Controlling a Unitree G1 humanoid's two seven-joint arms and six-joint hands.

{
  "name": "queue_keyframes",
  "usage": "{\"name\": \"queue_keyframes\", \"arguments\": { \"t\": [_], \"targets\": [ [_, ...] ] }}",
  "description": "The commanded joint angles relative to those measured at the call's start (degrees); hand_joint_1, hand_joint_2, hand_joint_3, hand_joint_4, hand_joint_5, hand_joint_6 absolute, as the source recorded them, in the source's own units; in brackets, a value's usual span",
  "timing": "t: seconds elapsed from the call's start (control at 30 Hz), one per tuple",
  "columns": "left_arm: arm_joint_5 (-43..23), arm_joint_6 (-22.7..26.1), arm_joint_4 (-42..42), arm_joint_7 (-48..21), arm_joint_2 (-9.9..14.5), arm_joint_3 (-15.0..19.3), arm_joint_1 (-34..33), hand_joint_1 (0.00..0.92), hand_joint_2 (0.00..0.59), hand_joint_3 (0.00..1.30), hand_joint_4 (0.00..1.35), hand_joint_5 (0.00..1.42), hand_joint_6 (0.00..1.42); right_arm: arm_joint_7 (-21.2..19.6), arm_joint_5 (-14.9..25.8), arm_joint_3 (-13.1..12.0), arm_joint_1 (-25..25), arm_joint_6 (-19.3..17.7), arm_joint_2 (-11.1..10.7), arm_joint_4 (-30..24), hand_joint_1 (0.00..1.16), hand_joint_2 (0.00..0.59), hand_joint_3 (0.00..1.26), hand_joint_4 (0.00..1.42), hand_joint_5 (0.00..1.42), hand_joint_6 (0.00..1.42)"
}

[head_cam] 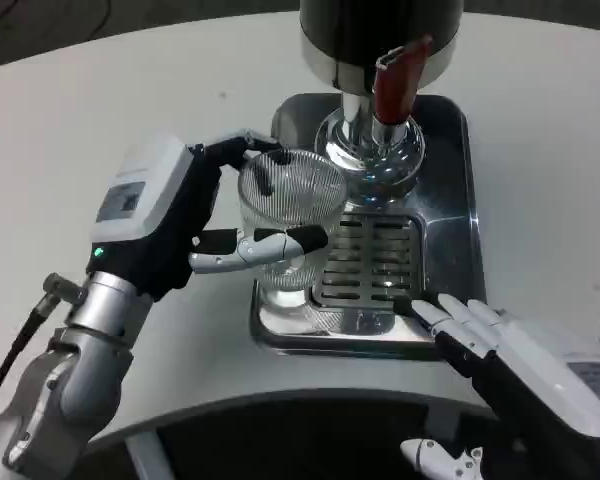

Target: Grasp the cup under the faucet to collect the drink, then remove the cup.

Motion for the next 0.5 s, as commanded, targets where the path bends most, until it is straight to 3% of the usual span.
{"name": "queue_keyframes", "arguments": {
  "t": [0.03,0.5],
  "targets": [
    [0.0,-1.7,2.3,2.7,-0.4,-1.3,-2.0,0.518,0.228,1.03,1.22,1.42,1.42,0.4,0.7,0.0,1.7,-0.9,-0.9,-1.4,0.36,0.399,0.07,0.00,0.00,0.00],
    [2.3,-2.6,10.6,8.8,-4.1,-6.9,-7.7,0.518,0.228,1.03,1.22,1.42,1.42,1.0,2.0,-1.6,2.5,-0.2,-2.0,-3.0,0.36,0.400,0.07,0.00,0.00,0.00]
  ]
}}
